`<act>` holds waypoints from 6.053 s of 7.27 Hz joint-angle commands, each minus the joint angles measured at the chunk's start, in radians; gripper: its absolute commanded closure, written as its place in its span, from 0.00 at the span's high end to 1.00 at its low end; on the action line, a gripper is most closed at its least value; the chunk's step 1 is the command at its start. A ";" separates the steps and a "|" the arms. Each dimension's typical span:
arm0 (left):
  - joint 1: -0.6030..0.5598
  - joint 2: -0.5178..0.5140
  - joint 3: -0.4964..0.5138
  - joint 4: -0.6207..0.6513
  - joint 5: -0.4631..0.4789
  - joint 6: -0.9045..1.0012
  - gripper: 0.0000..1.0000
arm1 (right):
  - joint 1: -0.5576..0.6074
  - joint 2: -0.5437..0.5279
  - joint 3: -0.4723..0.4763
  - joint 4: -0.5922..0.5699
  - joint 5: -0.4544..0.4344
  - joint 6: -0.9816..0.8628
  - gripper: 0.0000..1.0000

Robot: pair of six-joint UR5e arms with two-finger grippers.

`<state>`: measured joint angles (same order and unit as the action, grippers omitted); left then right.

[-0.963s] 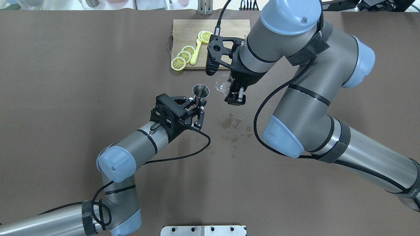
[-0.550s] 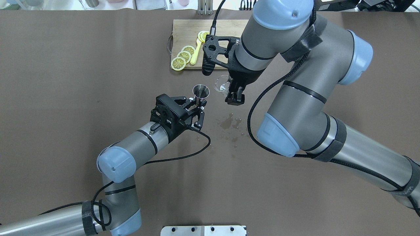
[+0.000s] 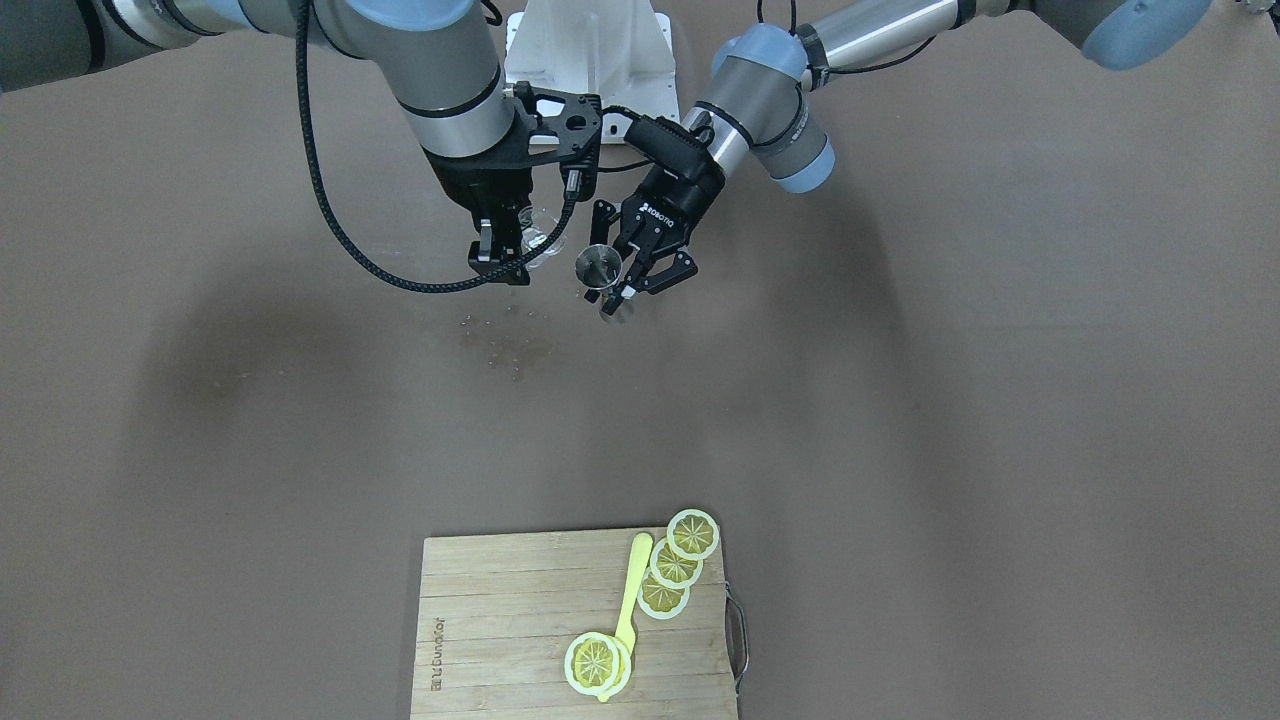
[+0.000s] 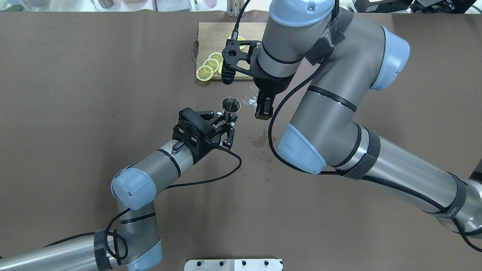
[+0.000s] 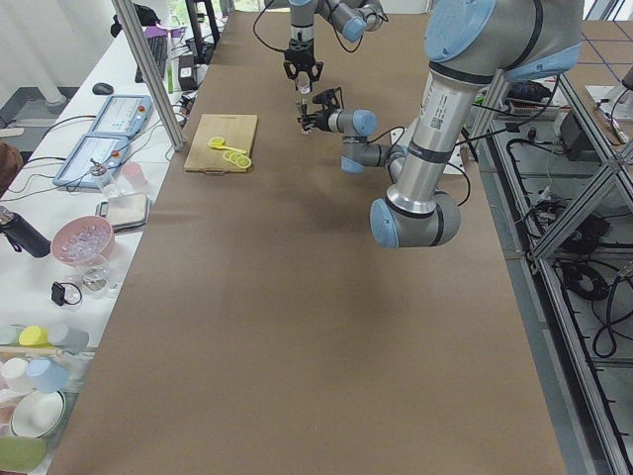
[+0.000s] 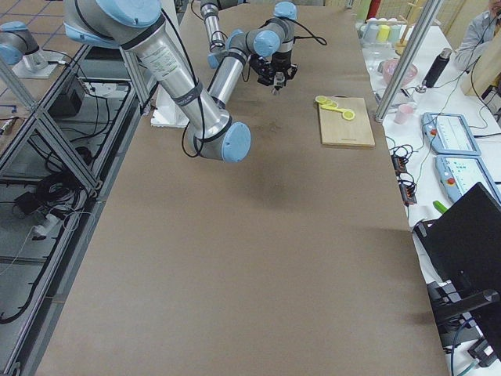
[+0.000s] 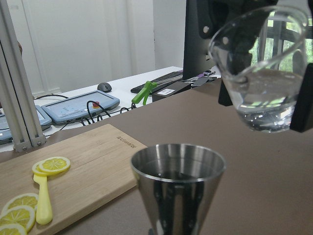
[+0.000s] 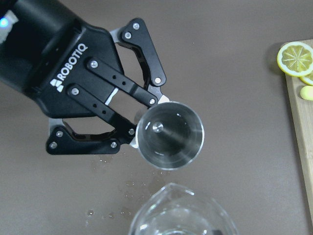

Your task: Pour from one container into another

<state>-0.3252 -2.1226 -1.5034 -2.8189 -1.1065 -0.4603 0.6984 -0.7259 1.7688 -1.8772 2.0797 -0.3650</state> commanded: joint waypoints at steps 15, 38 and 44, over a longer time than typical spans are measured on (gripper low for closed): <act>0.003 0.000 0.000 -0.008 0.001 0.000 0.00 | -0.037 0.158 -0.093 -0.286 -0.125 -0.153 0.00; -0.006 0.026 -0.011 -0.091 -0.007 0.015 0.00 | -0.071 0.348 -0.307 -0.451 -0.228 -0.315 0.00; -0.006 0.026 -0.011 -0.088 -0.006 0.015 0.00 | -0.068 0.352 -0.289 -0.451 -0.239 -0.313 0.00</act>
<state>-0.3307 -2.0970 -1.5137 -2.9070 -1.1116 -0.4448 0.6288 -0.3731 1.4681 -2.3298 1.8401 -0.6793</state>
